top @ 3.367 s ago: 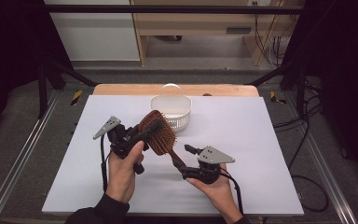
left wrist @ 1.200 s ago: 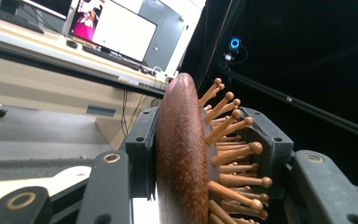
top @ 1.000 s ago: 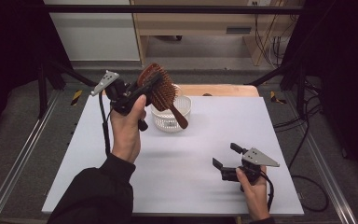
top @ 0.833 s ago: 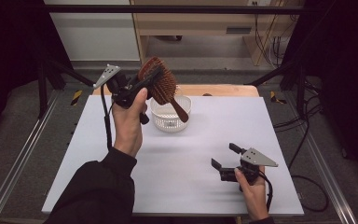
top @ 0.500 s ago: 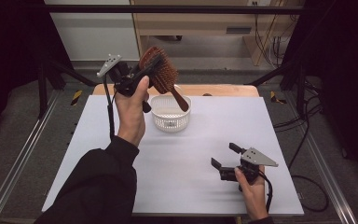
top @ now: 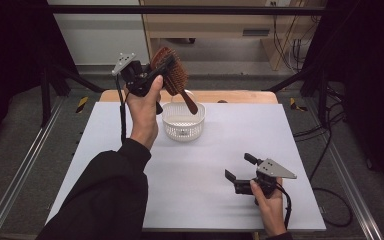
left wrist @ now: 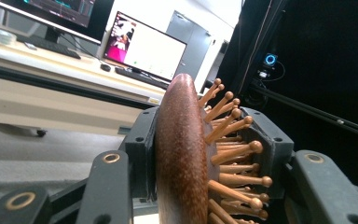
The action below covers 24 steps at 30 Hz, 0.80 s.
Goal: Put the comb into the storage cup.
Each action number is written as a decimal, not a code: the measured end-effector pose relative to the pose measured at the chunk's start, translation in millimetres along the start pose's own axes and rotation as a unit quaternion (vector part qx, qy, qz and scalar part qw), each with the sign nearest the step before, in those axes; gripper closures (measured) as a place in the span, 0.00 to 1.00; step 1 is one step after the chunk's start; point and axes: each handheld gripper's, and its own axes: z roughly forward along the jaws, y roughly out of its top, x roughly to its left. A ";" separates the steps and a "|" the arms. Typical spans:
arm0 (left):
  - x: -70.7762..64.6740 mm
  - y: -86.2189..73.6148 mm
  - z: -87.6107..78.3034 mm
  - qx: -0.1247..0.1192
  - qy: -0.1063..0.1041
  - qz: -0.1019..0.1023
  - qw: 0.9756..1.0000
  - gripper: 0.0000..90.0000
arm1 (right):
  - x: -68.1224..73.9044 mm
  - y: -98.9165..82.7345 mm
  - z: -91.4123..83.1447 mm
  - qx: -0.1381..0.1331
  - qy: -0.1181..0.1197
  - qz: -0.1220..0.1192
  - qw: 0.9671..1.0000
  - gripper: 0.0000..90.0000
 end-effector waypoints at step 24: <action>8.7 -15.5 22.0 0.023 0.026 0.019 0.999 0.56 | 1.6 0.3 -0.7 -0.004 -0.001 0.000 1.000 0.05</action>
